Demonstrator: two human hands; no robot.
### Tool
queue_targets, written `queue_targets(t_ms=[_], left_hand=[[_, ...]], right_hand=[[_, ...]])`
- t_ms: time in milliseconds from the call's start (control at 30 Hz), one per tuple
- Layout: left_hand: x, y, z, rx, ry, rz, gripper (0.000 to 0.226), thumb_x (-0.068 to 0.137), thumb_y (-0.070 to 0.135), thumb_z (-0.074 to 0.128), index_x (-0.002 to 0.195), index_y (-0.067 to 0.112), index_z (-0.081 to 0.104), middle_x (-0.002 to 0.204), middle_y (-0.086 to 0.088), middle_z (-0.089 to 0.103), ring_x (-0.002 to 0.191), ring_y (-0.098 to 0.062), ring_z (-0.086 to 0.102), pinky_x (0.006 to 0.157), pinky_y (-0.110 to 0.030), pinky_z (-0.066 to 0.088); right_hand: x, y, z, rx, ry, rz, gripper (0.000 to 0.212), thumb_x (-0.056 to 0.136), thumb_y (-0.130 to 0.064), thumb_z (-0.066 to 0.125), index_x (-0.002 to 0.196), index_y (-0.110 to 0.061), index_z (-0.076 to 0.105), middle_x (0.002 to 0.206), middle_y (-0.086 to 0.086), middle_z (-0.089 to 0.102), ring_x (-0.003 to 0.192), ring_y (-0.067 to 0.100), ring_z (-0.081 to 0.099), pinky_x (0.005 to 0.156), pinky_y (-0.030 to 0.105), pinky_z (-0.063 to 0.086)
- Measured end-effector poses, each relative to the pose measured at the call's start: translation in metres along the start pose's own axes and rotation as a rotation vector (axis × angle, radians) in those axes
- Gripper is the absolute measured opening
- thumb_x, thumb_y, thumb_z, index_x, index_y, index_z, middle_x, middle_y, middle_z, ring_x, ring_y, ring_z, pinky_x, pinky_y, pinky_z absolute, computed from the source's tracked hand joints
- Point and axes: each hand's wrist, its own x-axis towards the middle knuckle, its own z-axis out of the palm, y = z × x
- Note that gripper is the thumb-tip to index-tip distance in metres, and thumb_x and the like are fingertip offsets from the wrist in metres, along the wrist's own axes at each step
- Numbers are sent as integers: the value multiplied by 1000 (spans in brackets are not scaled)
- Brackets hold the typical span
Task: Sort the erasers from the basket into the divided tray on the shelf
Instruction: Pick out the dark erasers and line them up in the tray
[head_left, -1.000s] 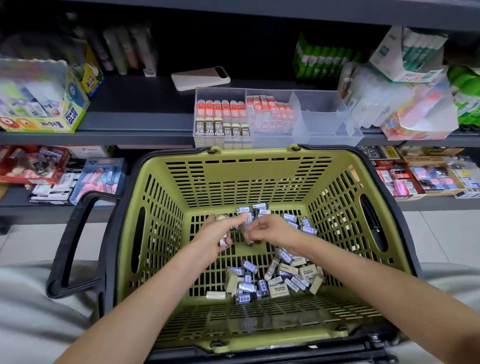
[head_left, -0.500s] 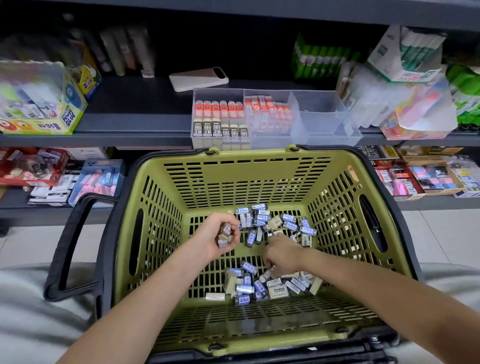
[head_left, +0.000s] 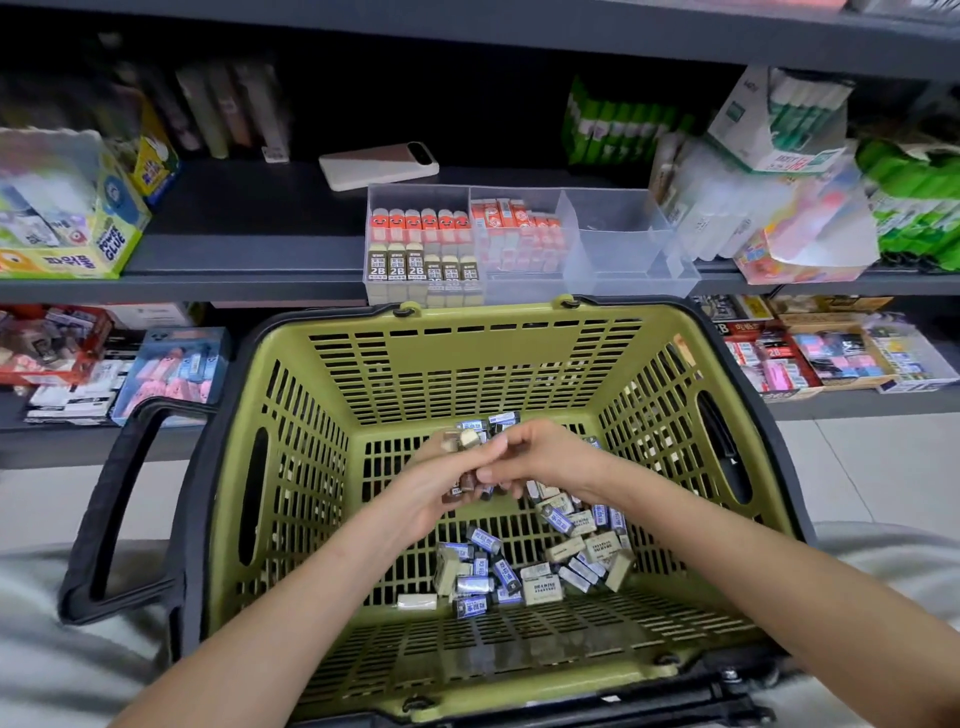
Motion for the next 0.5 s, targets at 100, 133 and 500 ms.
queue_targets(t_ms=[100,133,500], left_hand=[[0,-2,3,-31,6,3,50,61,27,82,103,13,58,81,-3,69,70,-15,62,67,-29,50],[1,-2,3,-70,37,-6,44,65,22,81,101,12,58,83,-4,67,70,-15,60,63,-27,49],[5,8,-4,-237,188,-38,32,70,13,80,94,10,59,73,-5,62,63,-16,54,50,-24,50]], right_hand=[[-8,-9,-13,127,-116,90,16,82,-5,67,97,-9,69,86,7,72,77,17,68,71,21,55],[-10,-7,-22,151,-112,159,21,84,-8,64,105,-8,66,90,9,71,81,19,68,73,23,55],[-34,83,-26,-316,209,790,64,91,-19,59,142,-8,21,135,23,44,85,24,63,61,27,56]])
